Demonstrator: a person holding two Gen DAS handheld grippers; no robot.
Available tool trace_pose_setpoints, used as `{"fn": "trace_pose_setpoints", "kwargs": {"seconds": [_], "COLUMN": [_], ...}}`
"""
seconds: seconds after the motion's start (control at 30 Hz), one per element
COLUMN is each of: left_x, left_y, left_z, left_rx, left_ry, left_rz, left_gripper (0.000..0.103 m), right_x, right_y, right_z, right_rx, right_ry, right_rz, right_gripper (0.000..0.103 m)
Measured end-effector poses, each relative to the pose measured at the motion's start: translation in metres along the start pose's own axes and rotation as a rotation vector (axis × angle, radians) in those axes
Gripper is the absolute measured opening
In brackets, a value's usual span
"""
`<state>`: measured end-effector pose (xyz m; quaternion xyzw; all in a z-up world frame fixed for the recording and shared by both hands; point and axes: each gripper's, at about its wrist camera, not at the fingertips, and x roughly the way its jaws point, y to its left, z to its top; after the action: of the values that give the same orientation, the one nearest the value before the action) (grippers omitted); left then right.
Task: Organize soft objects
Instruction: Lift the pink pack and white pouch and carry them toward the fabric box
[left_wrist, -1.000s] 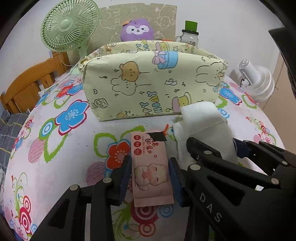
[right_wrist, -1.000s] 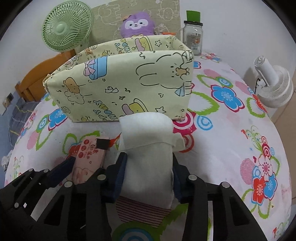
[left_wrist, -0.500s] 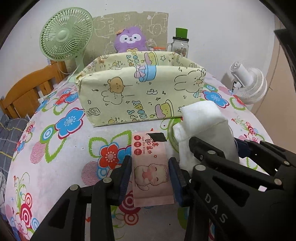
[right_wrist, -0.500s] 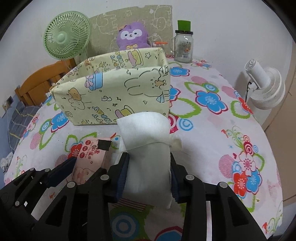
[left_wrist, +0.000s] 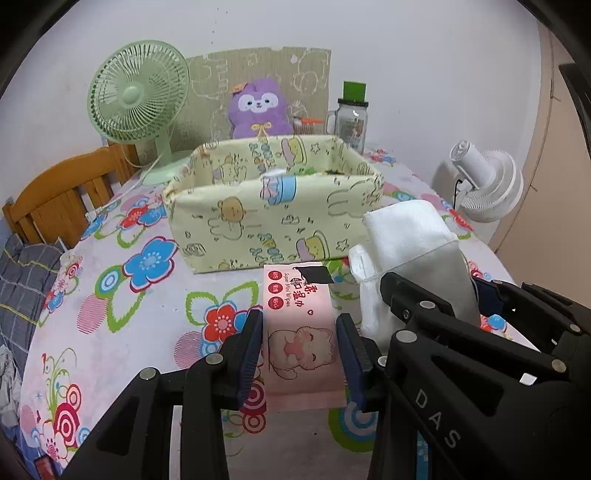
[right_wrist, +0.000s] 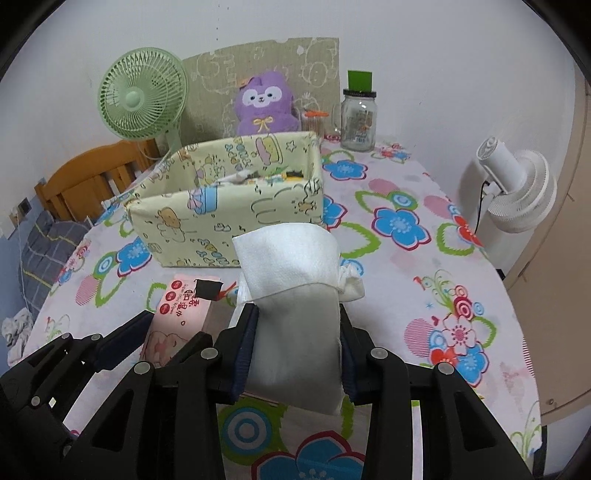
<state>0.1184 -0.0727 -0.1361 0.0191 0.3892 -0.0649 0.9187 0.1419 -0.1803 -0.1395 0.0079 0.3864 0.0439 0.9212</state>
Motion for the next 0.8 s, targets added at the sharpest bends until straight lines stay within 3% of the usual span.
{"fn": "trace_pose_setpoints", "kwargs": {"seconds": [0.8], "left_x": [-0.062], "left_y": [-0.002], "left_z": [0.030], "left_rx": [0.008], "left_ry": [-0.129], "left_rz": [0.011], "left_gripper": [0.041], "right_x": [-0.066], "right_y": [0.007], "right_z": [0.031], "right_rx": [-0.019], "right_ry": [-0.129], "right_rz": [0.010], "right_gripper": [0.042]}}
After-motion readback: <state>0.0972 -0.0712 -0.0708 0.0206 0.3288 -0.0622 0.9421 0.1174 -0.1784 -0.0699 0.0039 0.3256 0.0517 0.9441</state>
